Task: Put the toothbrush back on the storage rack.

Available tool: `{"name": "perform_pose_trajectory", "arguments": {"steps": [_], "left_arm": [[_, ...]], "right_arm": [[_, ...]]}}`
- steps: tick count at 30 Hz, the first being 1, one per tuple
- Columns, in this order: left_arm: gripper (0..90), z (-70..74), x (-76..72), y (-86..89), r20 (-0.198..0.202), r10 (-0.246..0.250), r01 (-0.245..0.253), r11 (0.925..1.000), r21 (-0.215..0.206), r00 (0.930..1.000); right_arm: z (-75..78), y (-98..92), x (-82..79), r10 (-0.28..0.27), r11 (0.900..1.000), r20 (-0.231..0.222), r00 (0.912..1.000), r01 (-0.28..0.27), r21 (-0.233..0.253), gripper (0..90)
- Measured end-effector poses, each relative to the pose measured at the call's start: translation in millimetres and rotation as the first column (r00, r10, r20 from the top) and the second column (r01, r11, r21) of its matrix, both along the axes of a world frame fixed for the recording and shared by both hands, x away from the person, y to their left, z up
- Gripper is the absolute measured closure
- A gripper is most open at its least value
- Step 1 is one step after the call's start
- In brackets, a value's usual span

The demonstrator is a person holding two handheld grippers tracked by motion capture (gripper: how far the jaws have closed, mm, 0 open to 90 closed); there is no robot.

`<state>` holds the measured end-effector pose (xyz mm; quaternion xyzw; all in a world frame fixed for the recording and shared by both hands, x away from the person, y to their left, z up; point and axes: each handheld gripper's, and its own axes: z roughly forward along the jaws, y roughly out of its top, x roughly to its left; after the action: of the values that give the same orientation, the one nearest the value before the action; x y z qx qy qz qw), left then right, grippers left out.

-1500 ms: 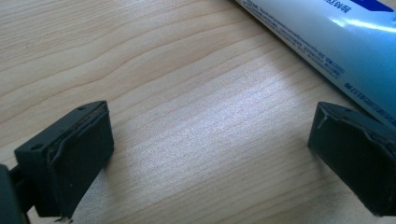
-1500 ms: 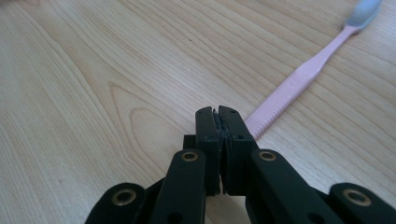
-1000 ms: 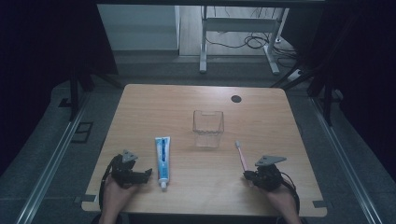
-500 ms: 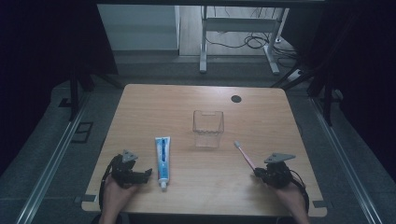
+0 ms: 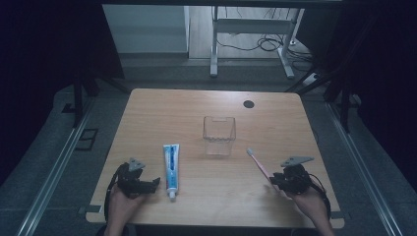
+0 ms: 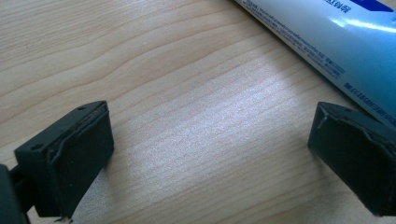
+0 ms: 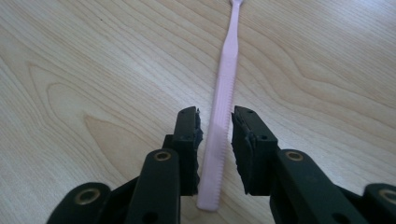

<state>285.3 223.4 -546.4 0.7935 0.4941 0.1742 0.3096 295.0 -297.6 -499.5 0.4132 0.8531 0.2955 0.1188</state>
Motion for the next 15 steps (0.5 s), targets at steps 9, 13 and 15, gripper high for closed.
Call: {"name": "perform_pose_trajectory", "arguments": {"steps": [9, 13, 15], "left_arm": [[0.2, 0.0, -0.1, 0.0, -0.001, 0.001, -0.001, 1.0000, 0.000, 1.0000], [0.3, 0.1, -0.1, 0.0, -0.002, 0.000, 0.000, 1.0000, 0.001, 1.0000], [0.2, 0.1, -0.1, 0.0, -0.002, 0.000, 0.000, 1.0000, 0.001, 1.0000]], "right_arm": [[6.1, 3.8, 19.2, 0.001, 0.996, -0.081, 0.9968, -0.007, -0.084, 64.6], [8.1, 9.8, 28.6, 0.006, 0.993, -0.122, 0.9925, -0.021, -0.116, 63.4], [10.5, 16.1, 35.7, 0.013, 0.989, -0.157, 0.9875, -0.036, -0.145, 62.6]]}}
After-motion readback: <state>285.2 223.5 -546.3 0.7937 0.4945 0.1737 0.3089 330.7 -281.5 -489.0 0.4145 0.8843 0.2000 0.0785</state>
